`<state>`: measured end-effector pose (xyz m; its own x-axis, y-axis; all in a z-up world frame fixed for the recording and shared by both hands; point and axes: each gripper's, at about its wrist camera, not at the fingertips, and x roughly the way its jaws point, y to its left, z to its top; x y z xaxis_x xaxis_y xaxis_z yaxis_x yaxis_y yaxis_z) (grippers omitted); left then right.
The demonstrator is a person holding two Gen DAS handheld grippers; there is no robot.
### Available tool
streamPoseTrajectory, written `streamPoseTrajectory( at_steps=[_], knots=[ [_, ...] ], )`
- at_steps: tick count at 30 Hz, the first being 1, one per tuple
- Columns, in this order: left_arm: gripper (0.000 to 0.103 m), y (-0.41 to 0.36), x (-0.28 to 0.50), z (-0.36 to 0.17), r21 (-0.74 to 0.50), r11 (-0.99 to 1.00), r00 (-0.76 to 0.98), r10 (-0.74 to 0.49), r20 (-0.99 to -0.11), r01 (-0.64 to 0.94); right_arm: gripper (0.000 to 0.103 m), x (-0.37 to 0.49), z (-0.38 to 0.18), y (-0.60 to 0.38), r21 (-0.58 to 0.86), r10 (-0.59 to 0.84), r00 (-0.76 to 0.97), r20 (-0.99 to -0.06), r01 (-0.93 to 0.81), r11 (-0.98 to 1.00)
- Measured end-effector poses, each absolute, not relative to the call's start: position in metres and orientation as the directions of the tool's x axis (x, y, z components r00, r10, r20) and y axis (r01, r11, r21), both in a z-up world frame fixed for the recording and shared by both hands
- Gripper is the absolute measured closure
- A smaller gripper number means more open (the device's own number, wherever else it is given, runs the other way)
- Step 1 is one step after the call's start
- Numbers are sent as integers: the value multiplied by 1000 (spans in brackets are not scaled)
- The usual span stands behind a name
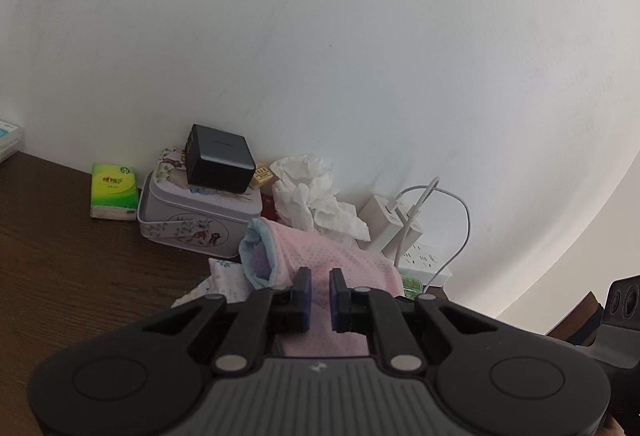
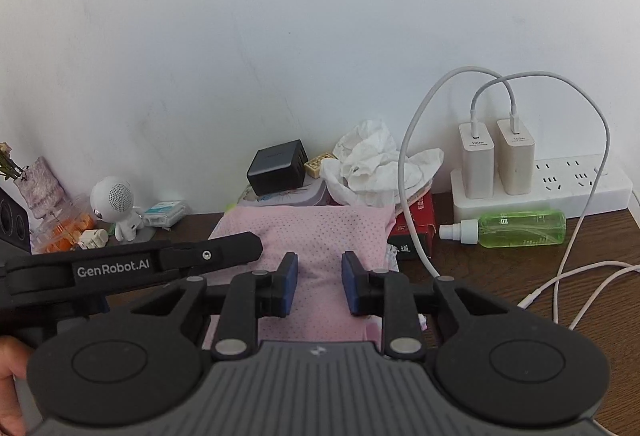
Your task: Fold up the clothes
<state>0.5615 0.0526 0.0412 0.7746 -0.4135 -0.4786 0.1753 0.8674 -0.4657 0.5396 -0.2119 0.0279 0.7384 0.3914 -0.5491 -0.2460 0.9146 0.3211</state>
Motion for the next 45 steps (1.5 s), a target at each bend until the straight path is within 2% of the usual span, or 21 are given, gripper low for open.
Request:
streamPoseTrajectory(
  at_steps=[2,4,6,11,14,18,22,23,24,25,26,27,29,30,31,32,34,35,39,45],
  knots=[
    [94,53,556,43,-452,873,776,-412,-477,185,78,537,33,-213,326,397,742,-541,-250,912],
    [84,52,551,45,-438,877,778,-410,-476,195,77,530,45,-216,331,406,754,-516,-262,907],
    [79,52,545,47,-424,882,780,-409,-474,205,77,519,59,-220,318,414,765,-494,-284,904],
    [79,52,532,51,-388,893,784,-405,-470,228,76,501,65,-211,241,417,737,-533,-340,909],
    [97,50,531,46,-379,897,776,-403,-485,229,76,503,53,-203,202,392,721,-571,-339,919],
    [97,49,535,35,-384,896,765,-406,-500,224,76,510,37,-200,181,366,703,-609,-326,928],
    [94,57,529,46,-409,884,784,-414,-462,226,76,505,45,-205,210,389,714,-583,-330,920],
    [87,60,525,52,-408,885,795,-409,-447,226,75,504,49,-206,217,394,718,-573,-331,918],
    [75,62,519,58,-399,889,806,-399,-438,224,74,500,55,-208,217,397,727,-560,-333,918],
    [67,64,514,64,-385,897,815,-385,-434,218,70,496,61,-209,219,400,735,-548,-335,916],
    [55,65,508,70,-370,904,823,-371,-430,214,63,492,67,-211,224,404,740,-538,-337,915],
    [47,65,500,75,-353,911,830,-361,-425,215,58,486,72,-212,227,409,744,-528,-340,913],
    [40,67,483,85,-325,920,843,-345,-413,217,43,473,81,-213,225,416,750,-514,-351,909],
    [31,67,474,88,-314,925,850,-333,-407,212,39,466,85,-213,219,419,753,-508,-357,908],
    [20,68,465,92,-302,930,857,-321,-402,207,30,457,87,-213,211,420,756,-502,-364,907],
    [16,68,456,94,-291,936,865,-307,-397,198,21,446,89,-212,199,417,761,-496,-368,908],
    [4,65,437,98,-259,949,877,-274,-394,180,11,426,91,-211,184,413,771,-484,-372,910],
    [1,63,427,98,-237,956,882,-257,-395,172,0,416,91,-211,180,411,776,-478,-372,911],
    [0,50,387,94,-162,977,883,-197,-425,140,0,375,87,-208,169,400,791,-463,-364,916],
    [0,37,330,83,-146,980,853,-188,-487,132,0,317,73,-204,160,370,781,-502,-337,928]
  ],
)
